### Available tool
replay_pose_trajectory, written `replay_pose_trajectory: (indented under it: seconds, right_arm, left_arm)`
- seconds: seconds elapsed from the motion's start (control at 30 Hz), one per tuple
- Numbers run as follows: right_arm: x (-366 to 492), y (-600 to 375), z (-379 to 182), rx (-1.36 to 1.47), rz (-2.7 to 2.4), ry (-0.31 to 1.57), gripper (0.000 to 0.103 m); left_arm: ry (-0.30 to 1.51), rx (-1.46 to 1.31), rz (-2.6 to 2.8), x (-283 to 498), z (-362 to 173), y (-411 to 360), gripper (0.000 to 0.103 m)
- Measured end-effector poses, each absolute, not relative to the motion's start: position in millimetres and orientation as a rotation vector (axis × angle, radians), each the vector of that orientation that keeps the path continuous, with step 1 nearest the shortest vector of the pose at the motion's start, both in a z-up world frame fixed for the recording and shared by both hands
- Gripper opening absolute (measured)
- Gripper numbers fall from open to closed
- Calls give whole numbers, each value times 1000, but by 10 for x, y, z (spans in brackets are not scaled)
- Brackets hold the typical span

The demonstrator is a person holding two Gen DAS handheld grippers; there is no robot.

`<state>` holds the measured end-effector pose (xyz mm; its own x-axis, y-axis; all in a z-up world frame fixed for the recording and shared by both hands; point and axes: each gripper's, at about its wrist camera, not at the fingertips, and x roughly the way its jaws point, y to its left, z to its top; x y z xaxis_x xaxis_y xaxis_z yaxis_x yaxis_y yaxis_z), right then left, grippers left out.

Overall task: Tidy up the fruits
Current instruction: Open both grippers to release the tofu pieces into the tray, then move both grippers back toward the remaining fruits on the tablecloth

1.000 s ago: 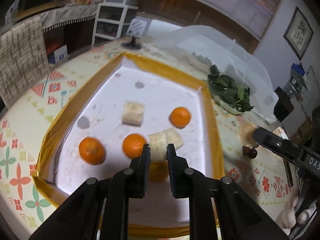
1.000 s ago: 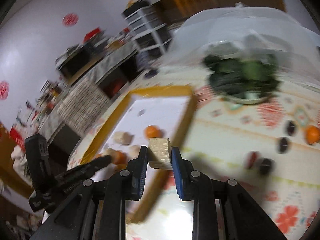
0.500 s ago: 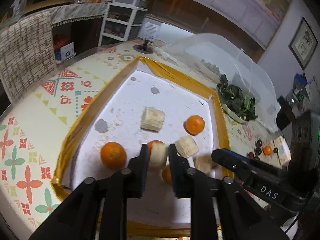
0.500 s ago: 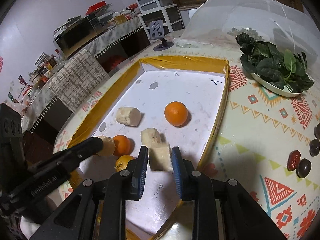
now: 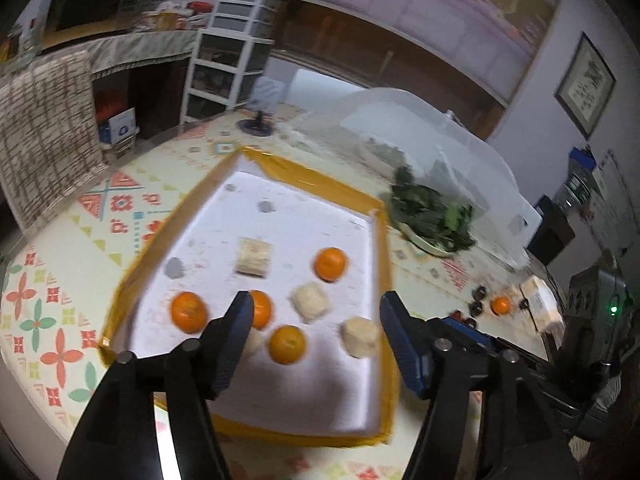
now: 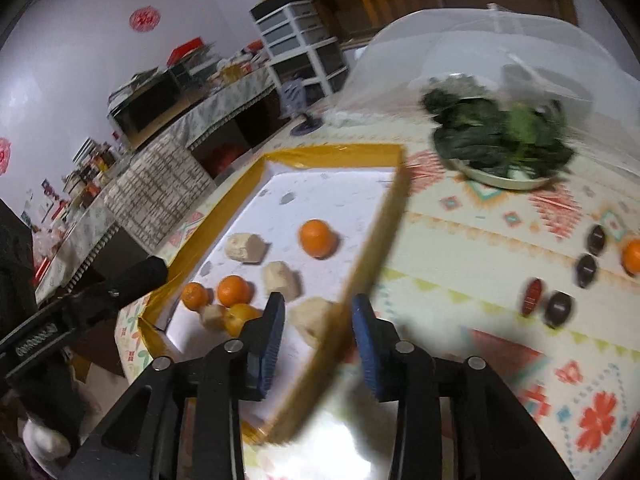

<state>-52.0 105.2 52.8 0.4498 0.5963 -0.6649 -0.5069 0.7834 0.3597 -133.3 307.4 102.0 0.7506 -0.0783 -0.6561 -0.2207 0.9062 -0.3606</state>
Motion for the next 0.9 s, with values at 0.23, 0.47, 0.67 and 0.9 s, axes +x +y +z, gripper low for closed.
replay_pose_trajectory:
  seconds: [0.23, 0.47, 0.67, 0.9]
  right_arm:
    - [-506, 85, 489, 179, 526, 848, 46]
    - [-276, -1062, 403, 230, 291, 845, 46]
    - [73, -1526, 356, 261, 229, 835, 46]
    - [621, -1211, 345, 141, 350, 823, 46]
  left_arm:
    - [788, -382, -54, -1207, 1014, 2446, 72]
    - [817, -293, -201, -1025, 983, 1755, 72]
    - [865, -266, -240, -857, 828, 1443, 72]
    - [899, -258, -218, -727, 691, 1436, 72]
